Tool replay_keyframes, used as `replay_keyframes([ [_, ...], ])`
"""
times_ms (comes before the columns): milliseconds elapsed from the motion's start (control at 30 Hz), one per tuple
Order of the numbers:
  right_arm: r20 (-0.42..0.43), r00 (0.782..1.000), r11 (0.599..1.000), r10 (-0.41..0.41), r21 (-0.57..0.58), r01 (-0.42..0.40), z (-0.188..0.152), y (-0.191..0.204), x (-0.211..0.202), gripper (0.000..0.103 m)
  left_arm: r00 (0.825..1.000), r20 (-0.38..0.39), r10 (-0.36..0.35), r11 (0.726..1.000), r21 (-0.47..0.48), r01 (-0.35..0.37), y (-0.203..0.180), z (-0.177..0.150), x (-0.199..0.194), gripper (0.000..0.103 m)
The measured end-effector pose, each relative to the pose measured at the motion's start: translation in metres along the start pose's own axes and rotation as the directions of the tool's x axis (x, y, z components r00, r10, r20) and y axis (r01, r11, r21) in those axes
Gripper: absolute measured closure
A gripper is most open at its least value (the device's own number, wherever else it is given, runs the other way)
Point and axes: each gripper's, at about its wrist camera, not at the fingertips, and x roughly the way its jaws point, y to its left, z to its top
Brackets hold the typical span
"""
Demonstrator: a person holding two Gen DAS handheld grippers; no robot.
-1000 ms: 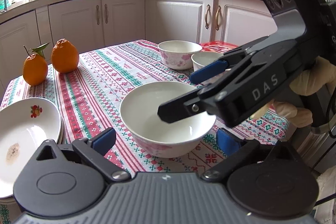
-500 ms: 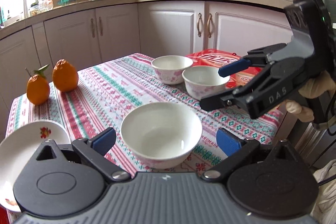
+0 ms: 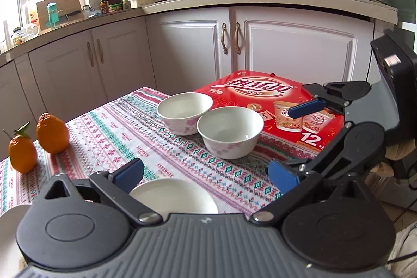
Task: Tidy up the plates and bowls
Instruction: 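Move the left gripper to another pink-patterned bowl and grasp its rim, then lift the bowl with the left gripper and carry it over the placed bowl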
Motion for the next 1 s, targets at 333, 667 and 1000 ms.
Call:
replay_keyframes([
  [333,0.000,1.000,1.000,-0.009,-0.006,0.009,-0.010,-0.018,0.016,0.000,0.998,-0.062,-0.024,0.999,-0.036,0.022,-0.002,0.025,0.050,0.001],
  [667,-0.005,0.999,0.999,0.042,-0.009,-0.042,-0.010,-0.038,0.041,0.000,0.987,-0.140,-0.079,0.995,-0.074,0.069,0.003,0.048,0.102,0.002],
  [1000,-0.012,0.995,0.995,0.100,-0.022,-0.101,-0.005,-0.050,0.064,0.001,0.967,-0.222,-0.129,0.987,-0.121,0.104,0.011,0.057,0.149,0.008],
])
